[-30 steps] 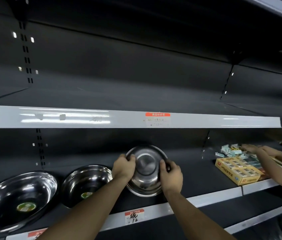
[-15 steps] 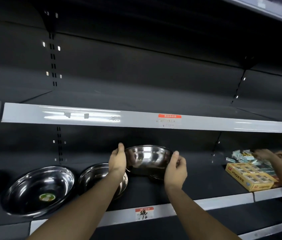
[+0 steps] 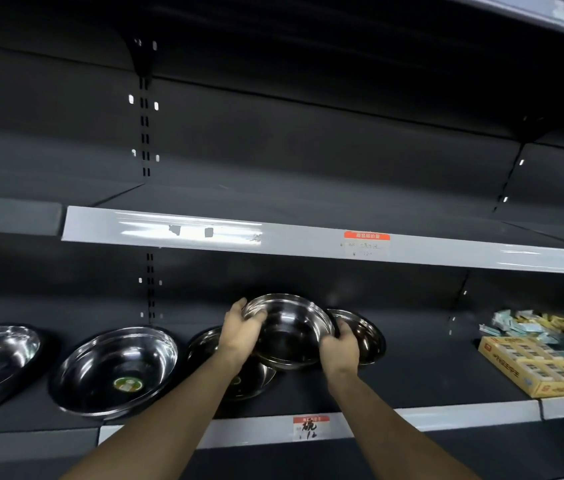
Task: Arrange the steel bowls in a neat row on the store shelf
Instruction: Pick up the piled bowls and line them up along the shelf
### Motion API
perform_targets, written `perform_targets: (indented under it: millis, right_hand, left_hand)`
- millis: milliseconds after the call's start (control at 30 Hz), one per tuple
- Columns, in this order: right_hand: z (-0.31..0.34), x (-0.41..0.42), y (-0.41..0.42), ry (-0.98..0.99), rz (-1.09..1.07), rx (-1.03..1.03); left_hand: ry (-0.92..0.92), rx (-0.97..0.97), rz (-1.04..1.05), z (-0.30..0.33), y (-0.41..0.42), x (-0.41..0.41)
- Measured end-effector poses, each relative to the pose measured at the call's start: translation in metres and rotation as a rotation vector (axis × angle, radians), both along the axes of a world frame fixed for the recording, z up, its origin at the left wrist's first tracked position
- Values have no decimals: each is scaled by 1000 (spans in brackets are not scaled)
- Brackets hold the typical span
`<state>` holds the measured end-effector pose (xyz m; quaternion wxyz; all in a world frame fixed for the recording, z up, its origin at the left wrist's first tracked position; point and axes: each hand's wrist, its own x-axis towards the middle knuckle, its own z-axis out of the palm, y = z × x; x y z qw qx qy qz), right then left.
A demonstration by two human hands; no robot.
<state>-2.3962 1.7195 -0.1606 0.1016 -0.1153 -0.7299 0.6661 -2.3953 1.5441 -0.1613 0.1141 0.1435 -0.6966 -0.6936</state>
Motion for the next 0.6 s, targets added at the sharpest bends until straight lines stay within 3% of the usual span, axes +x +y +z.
perform_targets:
  millis: [100, 367, 600]
  right_hand:
    - [-1, 0, -15, -21, 0, 88]
    - [-4, -2, -56, -41, -20, 8]
    - [-11, -5, -87, -97, 1, -25]
  left_hand:
    - [14, -118, 37, -1, -8, 6]
    - [8, -310, 115, -6, -70, 30]
    - [-102, -689, 209, -7, -141, 62]
